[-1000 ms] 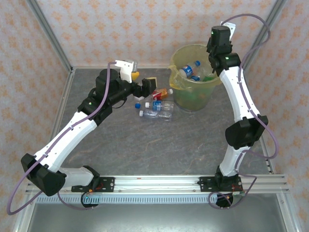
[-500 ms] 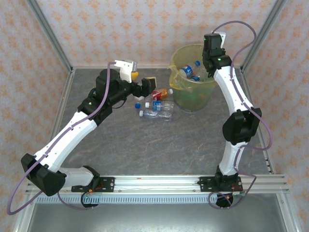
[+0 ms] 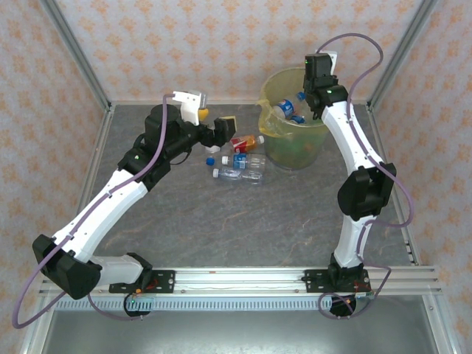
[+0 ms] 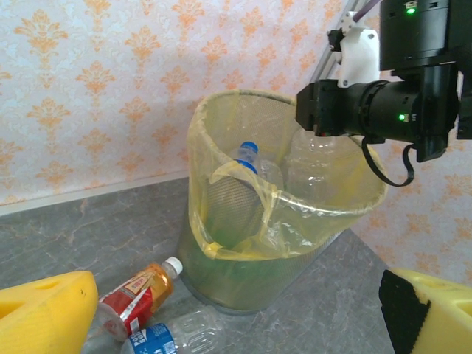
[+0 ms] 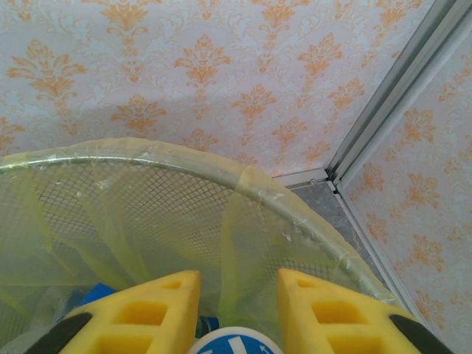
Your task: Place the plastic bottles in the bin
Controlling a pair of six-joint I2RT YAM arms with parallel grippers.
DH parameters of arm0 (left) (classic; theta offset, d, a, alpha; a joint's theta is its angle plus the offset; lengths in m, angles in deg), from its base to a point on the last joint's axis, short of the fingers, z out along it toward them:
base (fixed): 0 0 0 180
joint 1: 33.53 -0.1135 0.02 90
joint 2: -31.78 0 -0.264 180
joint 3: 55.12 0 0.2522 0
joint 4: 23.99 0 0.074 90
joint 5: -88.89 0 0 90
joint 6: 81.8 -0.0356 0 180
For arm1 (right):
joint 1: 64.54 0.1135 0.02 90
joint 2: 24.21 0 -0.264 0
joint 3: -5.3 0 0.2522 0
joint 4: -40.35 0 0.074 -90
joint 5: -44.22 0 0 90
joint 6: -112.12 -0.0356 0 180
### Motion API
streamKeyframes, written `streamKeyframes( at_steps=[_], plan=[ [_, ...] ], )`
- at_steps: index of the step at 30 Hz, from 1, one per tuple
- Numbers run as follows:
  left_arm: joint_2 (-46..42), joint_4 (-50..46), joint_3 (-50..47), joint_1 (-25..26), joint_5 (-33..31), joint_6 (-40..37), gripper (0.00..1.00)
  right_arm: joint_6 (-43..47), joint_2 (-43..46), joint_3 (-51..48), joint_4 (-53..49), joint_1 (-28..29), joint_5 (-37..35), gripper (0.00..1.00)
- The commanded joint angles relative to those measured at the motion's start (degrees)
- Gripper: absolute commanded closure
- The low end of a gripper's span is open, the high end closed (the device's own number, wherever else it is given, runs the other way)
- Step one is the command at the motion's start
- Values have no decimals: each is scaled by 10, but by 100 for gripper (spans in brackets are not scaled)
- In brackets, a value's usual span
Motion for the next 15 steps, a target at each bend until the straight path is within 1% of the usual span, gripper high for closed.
streamKeyframes(
  at_steps=[1,3,6,8,10,13,14,15],
  plan=[
    [9,16,3,-13,0,2,1,-1,0,-18,-34,4,2,69],
    [16,11,12,-16,-1,6,1,0,-3,-16,-34,4,12,64],
    [22,18,13,-20,3,13,1,-11,-12,3,-48,4,22,51],
    [24,23,12,-22,2,20,1,-19,-15,14,-54,3,27,48],
    [29,18,15,-24,-14,25,1,-24,-14,24,-57,4,32,36],
    [38,11,14,-31,-59,41,1,-30,-7,39,-59,4,60,26],
    [38,12,11,-37,-63,49,1,-32,-4,45,-61,4,69,20],
    [40,13,9,-43,-66,55,1,-37,0,50,-62,4,76,11]
  ],
)
